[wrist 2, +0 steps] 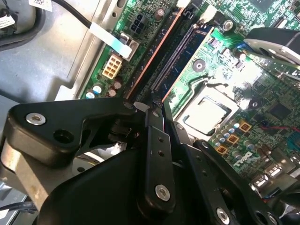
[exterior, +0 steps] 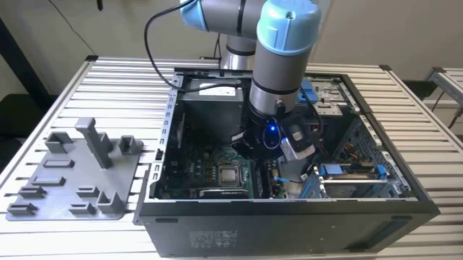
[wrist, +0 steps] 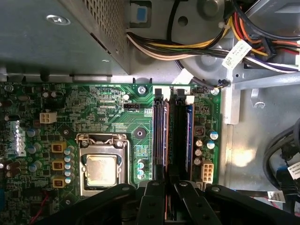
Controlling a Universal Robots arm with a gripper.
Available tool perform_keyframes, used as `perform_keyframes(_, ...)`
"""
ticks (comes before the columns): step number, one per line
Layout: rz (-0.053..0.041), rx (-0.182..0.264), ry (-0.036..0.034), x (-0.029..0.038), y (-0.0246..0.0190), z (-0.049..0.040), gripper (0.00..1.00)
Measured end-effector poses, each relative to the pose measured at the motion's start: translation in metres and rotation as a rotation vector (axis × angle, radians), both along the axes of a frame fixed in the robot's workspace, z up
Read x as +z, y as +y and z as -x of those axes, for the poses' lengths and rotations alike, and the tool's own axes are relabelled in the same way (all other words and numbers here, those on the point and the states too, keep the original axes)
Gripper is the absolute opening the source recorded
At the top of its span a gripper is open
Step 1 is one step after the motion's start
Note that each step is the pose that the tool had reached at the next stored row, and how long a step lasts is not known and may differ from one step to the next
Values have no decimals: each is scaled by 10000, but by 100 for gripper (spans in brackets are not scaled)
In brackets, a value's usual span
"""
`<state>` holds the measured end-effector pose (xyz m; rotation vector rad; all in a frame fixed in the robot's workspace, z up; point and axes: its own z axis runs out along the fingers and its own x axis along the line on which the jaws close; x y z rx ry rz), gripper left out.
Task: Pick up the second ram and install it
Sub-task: 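Insert the second ram into the second slot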
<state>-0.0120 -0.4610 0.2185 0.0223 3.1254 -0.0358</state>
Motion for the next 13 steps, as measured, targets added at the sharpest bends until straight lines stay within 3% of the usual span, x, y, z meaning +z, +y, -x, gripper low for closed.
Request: perform_keyframes(13,9,-168,-1,-1,0,1,15)
